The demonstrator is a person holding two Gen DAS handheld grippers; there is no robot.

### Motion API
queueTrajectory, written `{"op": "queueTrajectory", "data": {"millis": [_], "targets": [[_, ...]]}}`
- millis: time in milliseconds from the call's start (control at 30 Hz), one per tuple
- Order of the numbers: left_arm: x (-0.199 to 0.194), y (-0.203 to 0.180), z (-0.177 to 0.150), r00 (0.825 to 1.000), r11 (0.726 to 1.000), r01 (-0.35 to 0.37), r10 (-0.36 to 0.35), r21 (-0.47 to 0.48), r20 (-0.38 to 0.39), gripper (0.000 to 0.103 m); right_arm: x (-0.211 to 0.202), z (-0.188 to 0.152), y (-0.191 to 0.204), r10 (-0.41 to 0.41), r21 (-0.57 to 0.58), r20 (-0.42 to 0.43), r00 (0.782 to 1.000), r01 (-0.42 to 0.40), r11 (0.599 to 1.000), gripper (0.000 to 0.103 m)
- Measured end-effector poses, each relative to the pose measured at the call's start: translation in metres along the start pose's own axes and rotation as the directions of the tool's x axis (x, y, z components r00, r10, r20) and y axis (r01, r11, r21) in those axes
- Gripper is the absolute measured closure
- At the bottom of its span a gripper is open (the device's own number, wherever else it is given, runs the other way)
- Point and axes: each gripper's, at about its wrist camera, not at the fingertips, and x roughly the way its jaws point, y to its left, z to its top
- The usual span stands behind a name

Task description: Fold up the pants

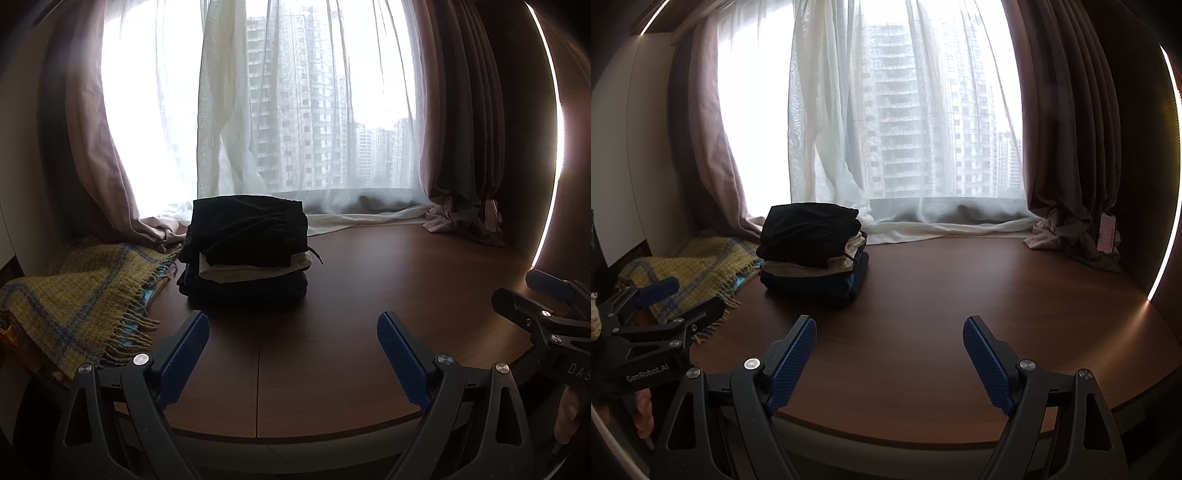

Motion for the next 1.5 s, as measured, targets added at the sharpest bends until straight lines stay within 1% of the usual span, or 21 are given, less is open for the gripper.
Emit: {"op": "queueTrajectory", "data": {"millis": [133, 167, 300, 600, 967, 1067, 1500], "targets": [[-0.001, -0.002, 0.001, 1.0, 1.0, -0.002, 0.002, 0.002, 0.005, 0.004, -0.002, -0.001, -0.001, -0.006, 0.002, 0.003, 1.0, 0.006, 1.0, 0.02], [-0.001, -0.003, 0.002, 1.0, 1.0, -0.004, 0.004, 0.001, 0.003, 0.002, -0.002, -0.001, -0.001, -0.005, 0.002, 0.002, 1.0, 0.005, 1.0, 0.02], [-0.001, -0.005, 0.002, 1.0, 1.0, -0.003, 0.003, -0.002, -0.002, 0.0, -0.003, -0.001, -0.002, -0.008, 0.004, 0.002, 1.0, 0.008, 1.0, 0.02], [0.0, -0.007, -0.002, 0.999, 0.999, -0.039, 0.039, 0.006, -0.021, 0.0, -0.004, -0.002, -0.01, -0.014, 0.01, -0.004, 1.0, 0.014, 1.0, 0.02], [-0.003, -0.008, -0.002, 0.999, 0.999, -0.032, 0.033, 0.012, -0.015, 0.0, -0.008, -0.003, -0.011, -0.018, 0.011, -0.004, 1.0, 0.018, 1.0, 0.02], [-0.004, -0.009, -0.003, 0.999, 0.999, -0.044, 0.045, 0.014, -0.014, 0.0, -0.008, -0.003, -0.011, -0.016, 0.012, -0.005, 1.0, 0.016, 1.0, 0.02], [-0.004, -0.003, -0.003, 0.998, 0.999, -0.055, 0.055, 0.002, -0.013, 0.0, -0.006, -0.004, -0.01, -0.007, -0.004, -0.011, 1.0, 0.007, 1.0, 0.02]]}}
